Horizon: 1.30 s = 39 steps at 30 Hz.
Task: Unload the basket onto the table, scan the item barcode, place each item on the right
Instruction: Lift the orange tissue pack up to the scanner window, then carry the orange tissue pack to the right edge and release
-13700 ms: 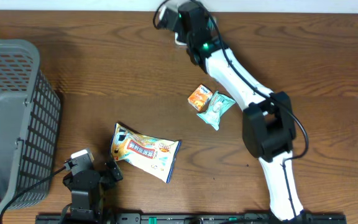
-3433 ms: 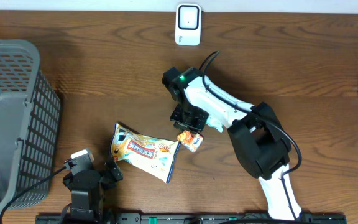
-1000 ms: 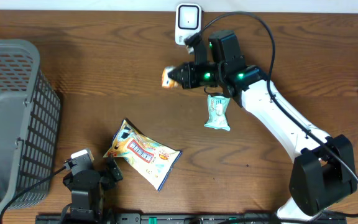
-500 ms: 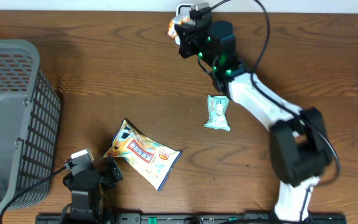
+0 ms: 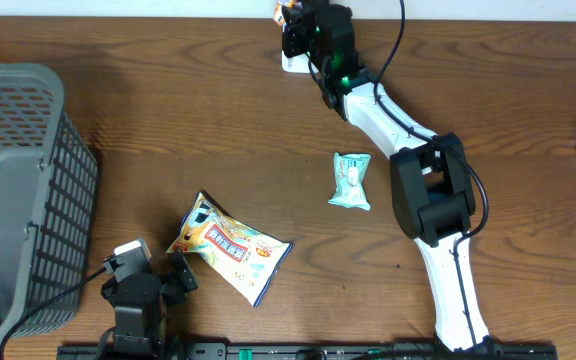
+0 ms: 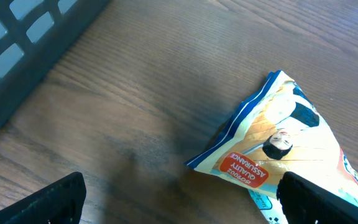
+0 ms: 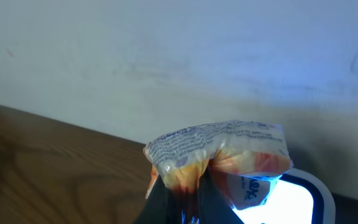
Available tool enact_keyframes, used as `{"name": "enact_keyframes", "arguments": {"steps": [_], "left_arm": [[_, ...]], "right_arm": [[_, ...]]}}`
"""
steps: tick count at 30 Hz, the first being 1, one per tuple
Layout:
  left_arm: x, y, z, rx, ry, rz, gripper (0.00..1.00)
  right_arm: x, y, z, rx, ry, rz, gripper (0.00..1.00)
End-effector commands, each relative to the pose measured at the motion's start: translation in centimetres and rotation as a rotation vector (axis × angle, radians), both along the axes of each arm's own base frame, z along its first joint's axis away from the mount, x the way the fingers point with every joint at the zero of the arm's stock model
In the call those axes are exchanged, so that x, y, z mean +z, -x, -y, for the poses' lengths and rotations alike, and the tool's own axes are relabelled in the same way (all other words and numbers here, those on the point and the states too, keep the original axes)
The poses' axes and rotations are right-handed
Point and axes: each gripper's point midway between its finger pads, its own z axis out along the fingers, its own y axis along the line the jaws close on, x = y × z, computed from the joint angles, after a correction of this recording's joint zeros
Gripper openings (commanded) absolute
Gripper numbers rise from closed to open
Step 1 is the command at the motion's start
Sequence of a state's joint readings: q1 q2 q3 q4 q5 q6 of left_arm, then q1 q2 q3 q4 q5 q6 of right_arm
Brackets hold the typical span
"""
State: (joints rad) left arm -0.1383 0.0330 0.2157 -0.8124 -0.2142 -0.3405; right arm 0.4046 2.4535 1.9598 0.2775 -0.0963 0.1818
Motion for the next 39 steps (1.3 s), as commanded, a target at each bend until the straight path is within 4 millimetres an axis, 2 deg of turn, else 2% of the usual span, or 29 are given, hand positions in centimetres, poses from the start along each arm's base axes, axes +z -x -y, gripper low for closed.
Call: {"name": "enact_keyframes", "arguments": {"steps": [1,6,9,12,14,15,16,21,24,25,26,30,33,35,36,39], "left_arm": [[-1.2,1.1,-0.3,-0.007,-0.029,-0.07,0.98],[-1.2,1.1,-0.3,-0.007,-0.029,-0.07,0.98],[-1.2,1.1,-0.3,-0.007,-0.029,-0.07,0.98],[-1.2,1.1,-0.3,-0.007,-0.029,-0.07,0.98],[-1.2,1.1,-0.3,-0.007,-0.029,-0.07,0.98],[-1.2,1.1,-0.3,-0.007,-0.029,-0.07,0.98],[-1.2,1.1,-0.3,-0.007,-0.029,-0.07,0.98],[-1.2,1.1,-0.3,-0.007,-0.029,-0.07,0.98],[-1.2,1.1,-0.3,-0.007,-0.029,-0.07,0.98],[-1.2,1.1,-0.3,-0.007,-0.029,-0.07,0.98],[-1.2,1.1,-0.3,-0.007,-0.029,-0.07,0.98],[-1.2,1.1,-0.3,-0.007,-0.029,-0.07,0.98],[-1.2,1.1,-0.3,-0.007,-0.029,-0.07,0.98],[-1.2,1.1,-0.3,-0.007,-0.029,-0.07,0.98],[-1.2,1.1,-0.3,-0.007,-0.029,-0.07,0.98],[-1.2,1.1,-0.3,-0.007,-0.029,-0.07,0.98]], "right_arm": [[-0.3,-0.9,1.0,-0.029,0.019,0.003,0.01],[1.7,-0.9,2.5,-0.046,0.02,-0.005,0.01],[3.8,-0.5,5.3,-0.081,0.04,-0.055,0.01],[5.9,0.5,9.9,-0.141,0.07,-0.14,0.01],[6.7,1.6,15.2,-0.236,0.104,-0.226,0.01],[6.7,1.9,17.0,-0.277,0.119,-0.253,0.01],[6.5,2.5,20.0,-0.348,0.144,-0.296,0.01],[3.8,5.1,34.0,-0.667,0.266,-0.47,0.01],[0.6,7.1,41.4,-0.772,0.307,-0.585,0.01],[-1.3,7.9,44.3,-0.804,0.294,-0.64,0.01],[-2.6,8.5,45.8,-0.817,0.282,-0.677,0.01],[-6.9,10.2,49.9,-0.835,0.225,-0.786,0.01],[-8.3,11.5,52.2,-0.868,0.21,-0.831,0.01],[-8.1,12.0,53.4,-0.893,0.204,-0.828,0.1],[-7.8,12.1,54.0,-0.904,0.199,-0.82,0.21],[-6.7,12.7,55.3,-0.93,0.182,-0.805,0.72]]}}
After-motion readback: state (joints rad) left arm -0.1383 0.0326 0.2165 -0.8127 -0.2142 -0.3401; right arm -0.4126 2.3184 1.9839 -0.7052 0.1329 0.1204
